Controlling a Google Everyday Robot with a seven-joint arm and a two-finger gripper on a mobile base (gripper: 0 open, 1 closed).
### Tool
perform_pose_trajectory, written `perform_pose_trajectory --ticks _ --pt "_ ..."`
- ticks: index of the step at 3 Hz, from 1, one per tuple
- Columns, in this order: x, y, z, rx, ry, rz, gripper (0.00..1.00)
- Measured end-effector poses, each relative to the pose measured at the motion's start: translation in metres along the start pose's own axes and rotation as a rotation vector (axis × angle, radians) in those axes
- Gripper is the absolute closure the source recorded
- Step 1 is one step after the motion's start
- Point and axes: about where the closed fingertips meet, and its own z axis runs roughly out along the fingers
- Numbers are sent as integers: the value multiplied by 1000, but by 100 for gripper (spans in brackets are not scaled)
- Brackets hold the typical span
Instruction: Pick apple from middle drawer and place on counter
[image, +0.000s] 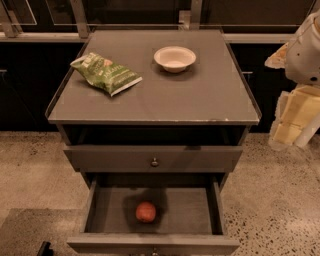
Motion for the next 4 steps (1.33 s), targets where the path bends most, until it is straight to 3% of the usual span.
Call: perform_pose_trajectory --ticks 2,3,4 --pt "-1 6 6 14 -19 9 0" --pt "-8 48 24 36 -126 21 0" --pt "-10 90 86 -17 -272 32 0"
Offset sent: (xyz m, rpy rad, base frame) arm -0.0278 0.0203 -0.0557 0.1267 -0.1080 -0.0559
